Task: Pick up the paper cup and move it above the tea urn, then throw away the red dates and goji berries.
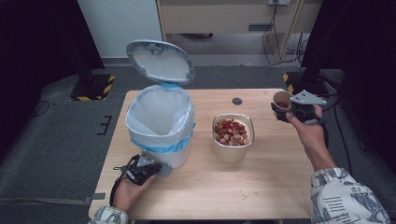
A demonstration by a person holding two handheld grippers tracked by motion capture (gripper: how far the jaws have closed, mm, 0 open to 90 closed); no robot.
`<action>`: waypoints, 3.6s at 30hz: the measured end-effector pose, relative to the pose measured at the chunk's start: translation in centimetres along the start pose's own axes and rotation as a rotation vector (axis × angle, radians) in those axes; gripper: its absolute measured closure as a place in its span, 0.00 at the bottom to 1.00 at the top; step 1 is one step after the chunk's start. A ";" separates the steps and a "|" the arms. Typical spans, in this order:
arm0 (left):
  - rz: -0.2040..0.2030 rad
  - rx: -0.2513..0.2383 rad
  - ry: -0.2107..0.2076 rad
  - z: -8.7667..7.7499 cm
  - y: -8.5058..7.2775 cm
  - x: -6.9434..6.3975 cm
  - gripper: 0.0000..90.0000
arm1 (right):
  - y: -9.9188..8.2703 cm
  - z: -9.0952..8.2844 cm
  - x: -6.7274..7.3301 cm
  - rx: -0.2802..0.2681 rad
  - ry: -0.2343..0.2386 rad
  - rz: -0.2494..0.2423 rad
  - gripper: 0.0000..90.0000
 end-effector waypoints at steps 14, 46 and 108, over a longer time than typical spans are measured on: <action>-0.001 0.007 0.002 0.0 0.0 0.0 1.00 | 2.9 0.9 0.3 -0.020 0.015 -0.134 0.33; 0.000 0.007 0.001 0.0 0.0 0.0 1.00 | 8.8 3.1 3.3 -0.112 0.054 -0.457 0.32; -0.001 0.006 0.000 0.0 0.0 0.0 1.00 | 10.7 3.5 9.0 -0.166 0.141 -0.640 0.31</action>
Point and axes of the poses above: each handheld gripper's, and its own axes: z roughly forward along the jaws, y roughly out of its top, x roughly to its left, the point moved 9 cm from there along z, roughly forward along the jaws, and after that the axes turned 4 degrees about y, right-handed, at the moved point
